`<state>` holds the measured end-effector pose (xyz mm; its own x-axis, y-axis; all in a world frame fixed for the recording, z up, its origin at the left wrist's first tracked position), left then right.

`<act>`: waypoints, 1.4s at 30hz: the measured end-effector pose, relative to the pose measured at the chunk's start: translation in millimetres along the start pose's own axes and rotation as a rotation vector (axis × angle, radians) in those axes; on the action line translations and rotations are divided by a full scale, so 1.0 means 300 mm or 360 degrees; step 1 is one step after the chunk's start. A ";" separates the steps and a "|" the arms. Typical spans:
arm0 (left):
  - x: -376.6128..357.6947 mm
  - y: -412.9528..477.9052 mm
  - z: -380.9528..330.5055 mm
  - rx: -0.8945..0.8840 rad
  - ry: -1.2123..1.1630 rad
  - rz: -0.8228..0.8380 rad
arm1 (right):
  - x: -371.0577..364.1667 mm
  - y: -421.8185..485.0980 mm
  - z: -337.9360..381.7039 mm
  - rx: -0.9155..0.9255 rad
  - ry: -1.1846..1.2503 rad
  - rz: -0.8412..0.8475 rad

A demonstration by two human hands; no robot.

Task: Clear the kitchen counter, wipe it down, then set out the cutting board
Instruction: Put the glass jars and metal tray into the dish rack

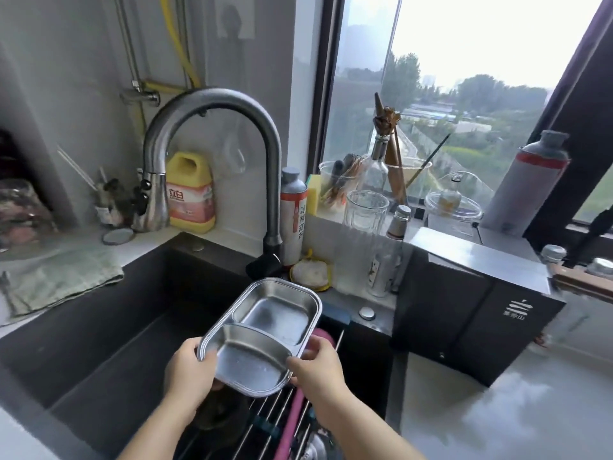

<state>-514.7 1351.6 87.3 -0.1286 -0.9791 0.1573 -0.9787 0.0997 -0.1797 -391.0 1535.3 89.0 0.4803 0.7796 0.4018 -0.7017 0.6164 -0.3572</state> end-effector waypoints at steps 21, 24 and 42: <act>-0.444 -0.600 -0.043 -0.0518 0.0270 0.0796 | 0.353 -0.313 -0.339 -0.0134 0.0063 -0.0270; -0.566 -0.724 0.029 -0.0408 0.0305 0.1032 | 0.522 -0.442 -0.470 -0.0213 0.0082 -0.0448; -1.240 -1.928 0.110 -0.0838 0.0573 0.2060 | 1.511 -1.436 -1.371 -0.0689 0.0110 -0.1740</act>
<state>104.5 1652.5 100.7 -0.9097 -0.0635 0.4105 -0.0802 0.9965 -0.0234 345.5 1668.6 78.2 0.7528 -0.1906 0.6301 0.3316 0.9366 -0.1129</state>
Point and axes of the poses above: each hand's wrist, its own y-axis towards the middle knuckle, its own x-axis out of the back of the hand, z = x × y, the point moved 8 cm from there along y, towards the middle knuckle, and after that the axes turned 15 degrees about -y, right-handed, at the moved point
